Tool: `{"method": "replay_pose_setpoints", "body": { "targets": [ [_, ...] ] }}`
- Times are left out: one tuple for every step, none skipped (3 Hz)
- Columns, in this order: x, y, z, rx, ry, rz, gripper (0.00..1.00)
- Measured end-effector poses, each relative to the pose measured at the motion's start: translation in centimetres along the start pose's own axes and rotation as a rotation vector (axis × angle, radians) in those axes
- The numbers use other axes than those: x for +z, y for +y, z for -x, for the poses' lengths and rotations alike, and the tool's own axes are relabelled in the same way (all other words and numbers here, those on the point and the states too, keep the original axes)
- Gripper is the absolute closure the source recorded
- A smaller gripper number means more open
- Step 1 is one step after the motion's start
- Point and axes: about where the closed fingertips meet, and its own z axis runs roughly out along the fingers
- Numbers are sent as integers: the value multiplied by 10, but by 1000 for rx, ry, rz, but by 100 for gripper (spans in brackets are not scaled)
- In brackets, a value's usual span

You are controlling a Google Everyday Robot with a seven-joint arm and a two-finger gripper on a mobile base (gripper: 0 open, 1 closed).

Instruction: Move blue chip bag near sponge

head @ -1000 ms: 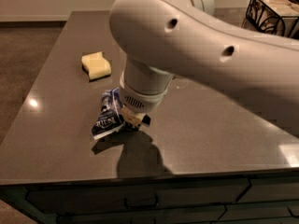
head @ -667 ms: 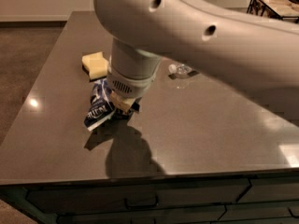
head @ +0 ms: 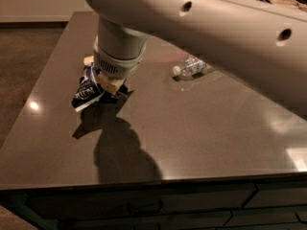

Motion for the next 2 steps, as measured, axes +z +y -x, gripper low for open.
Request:
{"method": "replay_pose_setpoints", "body": {
  "targets": [
    [7,-8,18,-1,-24,-11,83],
    [18,-12,31,-4,-32,-10,59]
  ]
}}
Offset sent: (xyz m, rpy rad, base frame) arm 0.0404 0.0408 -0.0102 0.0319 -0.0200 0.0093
